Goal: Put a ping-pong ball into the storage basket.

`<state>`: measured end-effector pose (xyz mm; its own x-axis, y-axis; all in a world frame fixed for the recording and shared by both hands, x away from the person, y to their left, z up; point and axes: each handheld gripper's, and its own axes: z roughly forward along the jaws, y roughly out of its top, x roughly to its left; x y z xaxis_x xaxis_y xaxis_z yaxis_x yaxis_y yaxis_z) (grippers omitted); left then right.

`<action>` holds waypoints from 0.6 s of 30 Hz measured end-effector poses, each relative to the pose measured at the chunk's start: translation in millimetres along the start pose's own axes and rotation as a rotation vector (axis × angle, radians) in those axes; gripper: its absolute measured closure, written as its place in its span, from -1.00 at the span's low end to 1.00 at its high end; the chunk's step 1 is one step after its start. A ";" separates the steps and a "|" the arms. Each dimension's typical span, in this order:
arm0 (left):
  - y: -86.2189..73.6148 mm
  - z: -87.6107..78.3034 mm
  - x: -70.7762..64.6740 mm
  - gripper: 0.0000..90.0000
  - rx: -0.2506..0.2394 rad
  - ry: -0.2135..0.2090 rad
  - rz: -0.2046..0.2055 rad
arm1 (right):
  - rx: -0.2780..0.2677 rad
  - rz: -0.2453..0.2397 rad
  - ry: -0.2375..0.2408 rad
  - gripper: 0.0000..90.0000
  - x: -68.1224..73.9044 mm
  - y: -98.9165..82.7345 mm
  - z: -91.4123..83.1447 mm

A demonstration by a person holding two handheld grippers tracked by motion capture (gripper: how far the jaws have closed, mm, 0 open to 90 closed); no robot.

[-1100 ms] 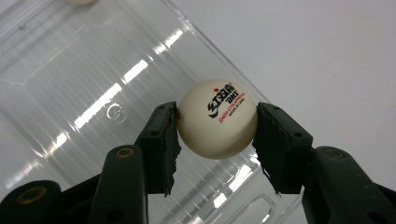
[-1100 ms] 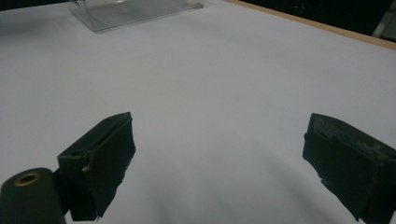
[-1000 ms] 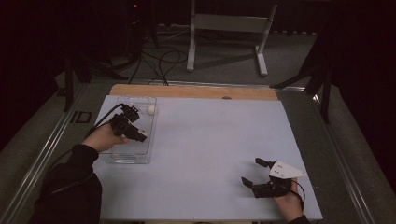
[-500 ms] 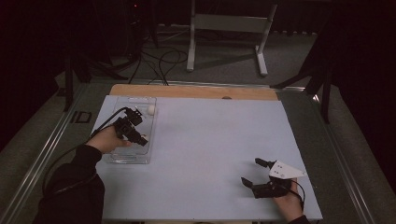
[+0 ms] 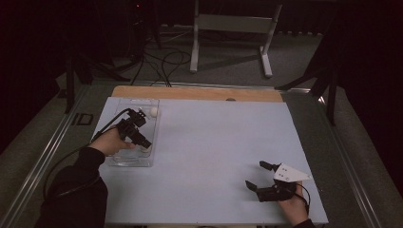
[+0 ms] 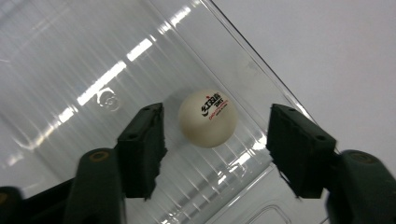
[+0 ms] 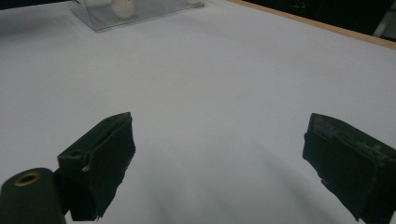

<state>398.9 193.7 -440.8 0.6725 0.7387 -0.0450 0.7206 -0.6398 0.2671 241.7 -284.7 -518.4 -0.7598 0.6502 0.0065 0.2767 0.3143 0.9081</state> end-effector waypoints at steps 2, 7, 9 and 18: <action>0.5 -1.9 0.7 -0.26 -0.004 0.013 -0.011 | 0.000 0.002 0.001 -0.80 0.0 0.0 -0.1; 0.4 -7.5 2.7 -0.41 -0.019 0.033 -0.033 | 0.000 0.002 0.001 -0.80 -0.2 -0.1 -0.2; 0.2 -9.9 3.6 -0.46 -0.036 0.034 -0.049 | 0.000 0.003 0.002 -0.80 -0.2 0.0 -0.2; 1.3 -23.7 0.6 -0.86 -0.089 -0.036 -0.041 | 0.000 0.004 0.002 -0.80 -0.1 0.1 -0.1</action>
<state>396.2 198.3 -417.7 0.6493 0.7550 -0.0915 0.7311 -0.5865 0.3486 241.8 -284.8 -518.3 -0.7598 0.6500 0.0106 0.2794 0.3118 0.9081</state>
